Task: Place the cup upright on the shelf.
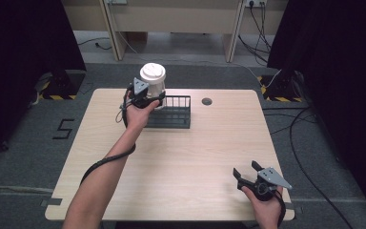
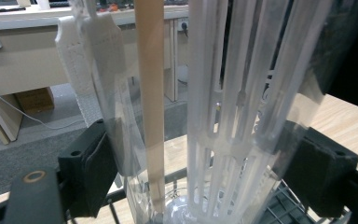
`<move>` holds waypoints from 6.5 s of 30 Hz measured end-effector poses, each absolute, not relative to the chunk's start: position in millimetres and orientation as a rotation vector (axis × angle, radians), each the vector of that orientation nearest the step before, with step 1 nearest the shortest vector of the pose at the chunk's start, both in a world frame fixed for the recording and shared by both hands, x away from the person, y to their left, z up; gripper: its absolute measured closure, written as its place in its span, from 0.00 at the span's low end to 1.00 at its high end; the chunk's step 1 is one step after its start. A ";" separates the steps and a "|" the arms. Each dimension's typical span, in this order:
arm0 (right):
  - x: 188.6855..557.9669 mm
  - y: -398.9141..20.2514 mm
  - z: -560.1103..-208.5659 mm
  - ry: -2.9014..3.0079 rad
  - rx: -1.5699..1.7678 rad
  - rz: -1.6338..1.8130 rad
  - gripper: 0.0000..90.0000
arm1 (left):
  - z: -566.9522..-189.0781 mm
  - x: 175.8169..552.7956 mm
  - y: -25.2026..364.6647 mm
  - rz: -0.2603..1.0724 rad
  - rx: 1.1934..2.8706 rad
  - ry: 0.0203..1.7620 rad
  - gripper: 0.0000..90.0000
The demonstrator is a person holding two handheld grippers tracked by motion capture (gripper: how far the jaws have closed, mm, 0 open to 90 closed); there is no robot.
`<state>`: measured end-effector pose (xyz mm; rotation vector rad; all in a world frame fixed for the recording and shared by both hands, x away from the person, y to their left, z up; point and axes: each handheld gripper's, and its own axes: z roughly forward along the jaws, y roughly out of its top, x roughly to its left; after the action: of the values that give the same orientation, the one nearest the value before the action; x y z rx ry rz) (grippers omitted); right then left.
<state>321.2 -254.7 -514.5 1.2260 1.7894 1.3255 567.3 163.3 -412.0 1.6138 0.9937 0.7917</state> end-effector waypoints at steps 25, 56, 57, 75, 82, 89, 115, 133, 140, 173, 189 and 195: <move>320.9 -254.4 -514.5 1.795 1.228 1.332 0.21 | -428.3 565.0 147.8 0.758 1.623 1.010 0.20; 321.7 -253.4 -514.4 1.814 1.209 1.320 0.21 | -445.0 561.2 140.4 0.724 1.682 1.035 0.16; 321.8 -253.4 -514.4 1.814 1.208 1.320 0.21 | -443.6 559.9 141.2 0.726 1.683 1.032 0.16; 321.7 -252.0 -514.3 1.822 1.211 1.309 0.21 | -428.0 517.0 165.0 0.708 1.703 0.972 0.16; 321.8 -252.0 -514.3 1.821 1.212 1.308 0.21 | -429.4 499.2 177.3 0.695 1.712 0.964 0.16; 321.9 -251.9 -514.3 1.822 1.211 1.307 0.21 | -430.6 484.5 190.3 0.704 1.714 0.959 0.16; 321.4 -251.2 -514.3 1.819 1.211 1.303 0.21 | -440.5 435.4 230.4 0.715 1.705 0.963 0.16; 321.4 -251.2 -514.3 1.817 1.210 1.302 0.21 | -448.2 404.1 250.2 0.717 1.702 0.969 0.16; 321.2 -251.1 -514.3 1.817 1.208 1.300 0.21 | -450.5 394.3 257.8 0.724 1.701 0.973 0.16; 321.0 -250.8 -514.4 1.815 1.209 1.298 0.21 | -463.9 355.2 300.3 0.758 1.658 1.044 0.16; 320.9 -250.7 -514.4 1.817 1.208 1.298 0.21 | -469.0 341.9 313.0 0.770 1.637 1.068 0.16; 321.0 -250.7 -514.3 1.820 1.206 1.297 0.21 | -475.0 336.1 319.8 0.771 1.633 1.091 0.16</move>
<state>321.0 -250.7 -514.3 1.2061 1.8199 1.2972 336.1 319.8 -475.0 1.6334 1.0915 0.7710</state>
